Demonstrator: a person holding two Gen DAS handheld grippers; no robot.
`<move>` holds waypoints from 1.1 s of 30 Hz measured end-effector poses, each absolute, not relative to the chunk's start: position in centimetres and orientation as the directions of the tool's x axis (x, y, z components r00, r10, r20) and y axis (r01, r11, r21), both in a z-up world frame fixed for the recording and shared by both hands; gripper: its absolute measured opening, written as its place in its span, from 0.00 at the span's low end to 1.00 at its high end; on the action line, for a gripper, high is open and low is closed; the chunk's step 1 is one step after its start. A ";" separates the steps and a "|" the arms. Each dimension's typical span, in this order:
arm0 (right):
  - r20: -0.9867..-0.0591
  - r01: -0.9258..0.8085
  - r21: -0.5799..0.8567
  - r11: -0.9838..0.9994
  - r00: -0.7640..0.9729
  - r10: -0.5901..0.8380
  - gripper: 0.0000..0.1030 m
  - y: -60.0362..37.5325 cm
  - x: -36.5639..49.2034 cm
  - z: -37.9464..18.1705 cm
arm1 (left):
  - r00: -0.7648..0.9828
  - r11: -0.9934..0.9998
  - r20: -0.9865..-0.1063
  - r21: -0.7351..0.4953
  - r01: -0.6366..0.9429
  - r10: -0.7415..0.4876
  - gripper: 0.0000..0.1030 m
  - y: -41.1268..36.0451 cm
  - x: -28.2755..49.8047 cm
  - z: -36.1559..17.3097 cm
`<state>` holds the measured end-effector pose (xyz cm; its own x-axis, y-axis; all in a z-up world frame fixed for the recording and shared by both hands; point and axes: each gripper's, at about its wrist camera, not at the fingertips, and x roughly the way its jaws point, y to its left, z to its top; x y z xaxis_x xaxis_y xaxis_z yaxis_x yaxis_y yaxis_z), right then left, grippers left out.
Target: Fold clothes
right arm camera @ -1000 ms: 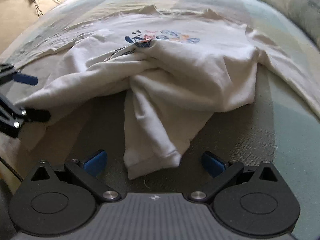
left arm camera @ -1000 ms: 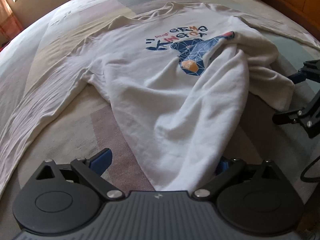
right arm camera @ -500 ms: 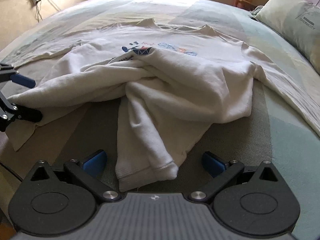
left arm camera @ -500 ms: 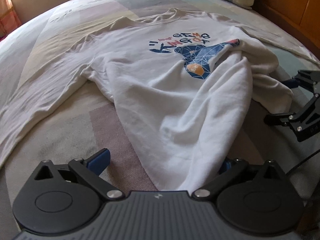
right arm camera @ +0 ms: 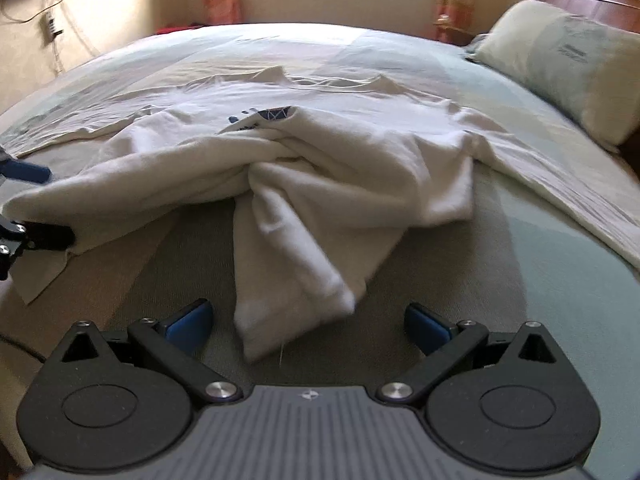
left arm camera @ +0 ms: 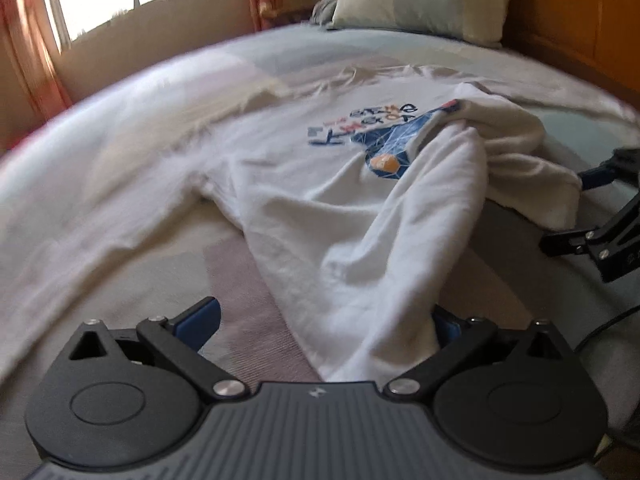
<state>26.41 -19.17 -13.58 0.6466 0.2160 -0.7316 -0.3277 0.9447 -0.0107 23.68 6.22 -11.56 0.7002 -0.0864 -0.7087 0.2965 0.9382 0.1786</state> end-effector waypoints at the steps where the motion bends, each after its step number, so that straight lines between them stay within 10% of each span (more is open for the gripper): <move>1: -0.733 -0.319 -0.017 0.948 0.648 0.205 1.00 -19.2 25.6 -13.6 | 0.714 0.930 -0.697 0.218 0.296 -0.064 0.99 5.8 22.8 -10.9; 19: -0.753 -0.334 -0.013 0.942 0.623 0.210 1.00 -19.7 23.6 -12.8 | 0.661 0.895 -0.750 0.303 0.326 0.014 0.99 -1.0 25.0 -11.6; 33: -0.581 -0.258 -0.325 0.910 0.814 0.023 1.00 -17.7 29.6 -11.7 | 0.674 0.950 -0.738 0.226 0.214 0.024 0.99 3.1 27.9 -10.7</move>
